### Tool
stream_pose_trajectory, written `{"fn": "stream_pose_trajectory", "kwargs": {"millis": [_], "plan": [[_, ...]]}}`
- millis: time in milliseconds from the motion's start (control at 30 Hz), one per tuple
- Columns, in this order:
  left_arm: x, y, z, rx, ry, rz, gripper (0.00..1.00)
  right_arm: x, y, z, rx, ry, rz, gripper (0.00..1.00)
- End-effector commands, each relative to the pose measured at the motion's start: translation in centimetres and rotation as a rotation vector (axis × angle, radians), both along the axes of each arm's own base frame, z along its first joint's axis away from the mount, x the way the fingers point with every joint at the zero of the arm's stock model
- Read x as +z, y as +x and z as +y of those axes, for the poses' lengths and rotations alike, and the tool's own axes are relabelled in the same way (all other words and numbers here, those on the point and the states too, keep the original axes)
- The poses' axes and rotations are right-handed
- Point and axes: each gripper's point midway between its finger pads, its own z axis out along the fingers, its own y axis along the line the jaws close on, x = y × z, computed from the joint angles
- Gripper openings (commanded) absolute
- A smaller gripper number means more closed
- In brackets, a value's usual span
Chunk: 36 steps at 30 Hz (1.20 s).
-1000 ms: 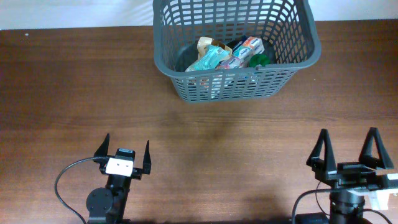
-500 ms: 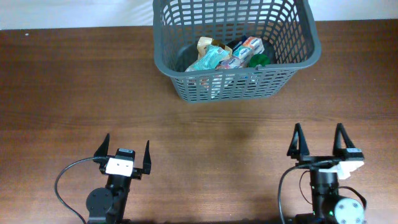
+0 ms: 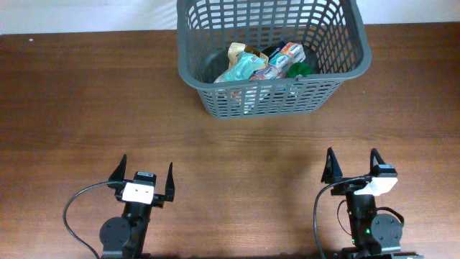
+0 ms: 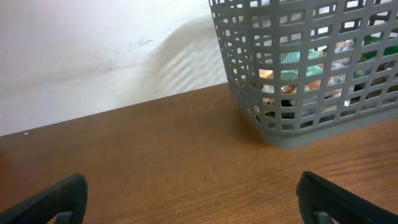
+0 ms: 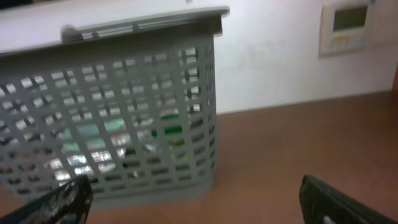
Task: Pack container
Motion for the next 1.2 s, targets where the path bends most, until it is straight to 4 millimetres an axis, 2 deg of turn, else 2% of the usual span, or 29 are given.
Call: {"fn": "stream_pose_trajectory", "kwargs": {"millis": [0, 100, 1167], "plan": [[-0.2, 0.0, 0.1, 0.005, -0.008, 0.001, 0.99, -1.3, 0.0, 0.5, 0.026, -0.005, 0.042, 0.99], [-0.2, 0.0, 0.1, 0.006, -0.008, 0.001, 0.99, -2.7, -0.1, 0.9, 0.049, -0.008, 0.103, 0.99], [-0.2, 0.0, 0.1, 0.005, -0.008, 0.001, 0.99, -3.0, -0.1, 0.8, 0.043, -0.011, 0.112, 0.99]]}}
